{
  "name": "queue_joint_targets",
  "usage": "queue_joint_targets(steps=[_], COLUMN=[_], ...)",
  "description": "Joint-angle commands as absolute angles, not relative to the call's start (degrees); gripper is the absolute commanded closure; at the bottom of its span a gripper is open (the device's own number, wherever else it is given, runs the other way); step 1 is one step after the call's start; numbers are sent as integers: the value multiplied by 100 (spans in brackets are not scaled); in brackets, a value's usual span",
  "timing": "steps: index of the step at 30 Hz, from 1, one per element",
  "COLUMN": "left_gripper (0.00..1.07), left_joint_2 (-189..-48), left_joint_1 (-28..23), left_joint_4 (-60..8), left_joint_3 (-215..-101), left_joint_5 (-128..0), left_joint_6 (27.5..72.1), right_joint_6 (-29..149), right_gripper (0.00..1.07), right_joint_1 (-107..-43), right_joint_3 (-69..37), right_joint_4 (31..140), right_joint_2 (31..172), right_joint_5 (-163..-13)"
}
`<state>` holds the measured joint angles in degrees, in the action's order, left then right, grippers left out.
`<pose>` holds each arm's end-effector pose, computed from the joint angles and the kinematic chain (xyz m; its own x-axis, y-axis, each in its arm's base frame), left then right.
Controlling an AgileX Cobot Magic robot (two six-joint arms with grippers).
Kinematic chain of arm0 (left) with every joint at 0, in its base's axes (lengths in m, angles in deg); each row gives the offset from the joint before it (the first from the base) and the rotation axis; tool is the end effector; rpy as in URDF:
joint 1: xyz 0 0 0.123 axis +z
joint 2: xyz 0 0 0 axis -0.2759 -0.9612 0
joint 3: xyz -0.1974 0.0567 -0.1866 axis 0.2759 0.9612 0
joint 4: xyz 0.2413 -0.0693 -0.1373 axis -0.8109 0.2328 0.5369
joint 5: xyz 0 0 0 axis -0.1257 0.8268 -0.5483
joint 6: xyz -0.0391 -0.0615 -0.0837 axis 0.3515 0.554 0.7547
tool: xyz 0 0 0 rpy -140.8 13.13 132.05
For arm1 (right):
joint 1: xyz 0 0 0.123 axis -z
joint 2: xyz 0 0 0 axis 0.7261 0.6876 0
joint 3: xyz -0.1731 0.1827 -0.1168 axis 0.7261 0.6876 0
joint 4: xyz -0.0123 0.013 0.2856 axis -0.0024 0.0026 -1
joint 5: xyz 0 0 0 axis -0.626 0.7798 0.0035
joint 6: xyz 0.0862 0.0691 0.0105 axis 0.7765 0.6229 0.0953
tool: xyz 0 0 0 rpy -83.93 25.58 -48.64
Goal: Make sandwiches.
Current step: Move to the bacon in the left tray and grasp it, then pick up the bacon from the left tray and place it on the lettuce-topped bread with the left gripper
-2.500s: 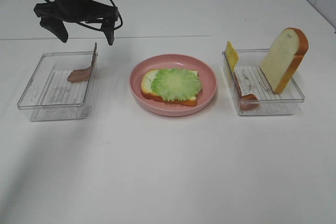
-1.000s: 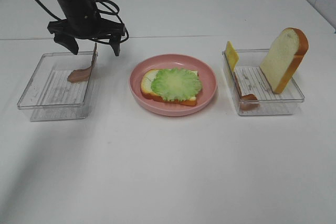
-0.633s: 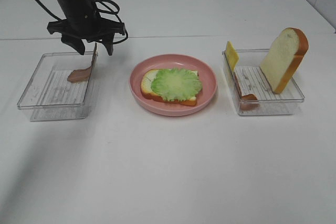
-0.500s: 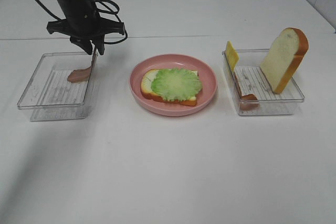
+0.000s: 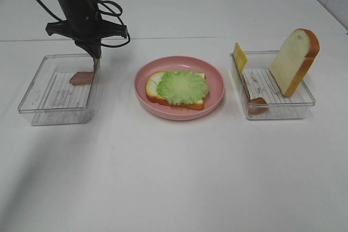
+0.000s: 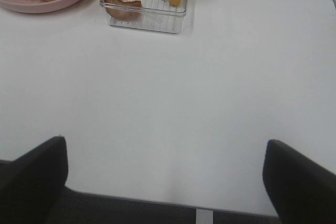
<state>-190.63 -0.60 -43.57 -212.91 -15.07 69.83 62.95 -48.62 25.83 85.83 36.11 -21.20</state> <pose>0.5354 -0.1545 0.1320 -0.9434 0.0156 -0.3313 0.0314 0.9986 -0.0424 0.0618 0.0012 0.2627 -0.5786 -0.0518 -0.8140 -0.0473 0.9984 -0.0300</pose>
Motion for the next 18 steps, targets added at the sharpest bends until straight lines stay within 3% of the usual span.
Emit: queue_joint_targets(steps=[1,8,11,18], left_gripper=[107,107,107,107], left_joint_2=[-19034,-19023,-18845,-18530], left_joint_1=[-60,-66,-89,-278], left_joint_4=[-4380,-4117,-3761,-3664], left_joint_3=[-21566,-22678,-22793,-22993], left_joint_5=[-1060,-17,-23,-40], left_joint_6=[7034,6983,6874,6713], right_joint_6=[6295,6295,6295,6295], right_gripper=[9,9,9,9], right_joint_1=[-4862,-4862,-4862,-4862], right_joint_3=[2588,2588,2588,2588], right_joint_4=[8566,8566,8566,8566], right_joint_2=[3594,3594,3594,3594], right_joint_5=[-2143,-2143,-2143,-2143])
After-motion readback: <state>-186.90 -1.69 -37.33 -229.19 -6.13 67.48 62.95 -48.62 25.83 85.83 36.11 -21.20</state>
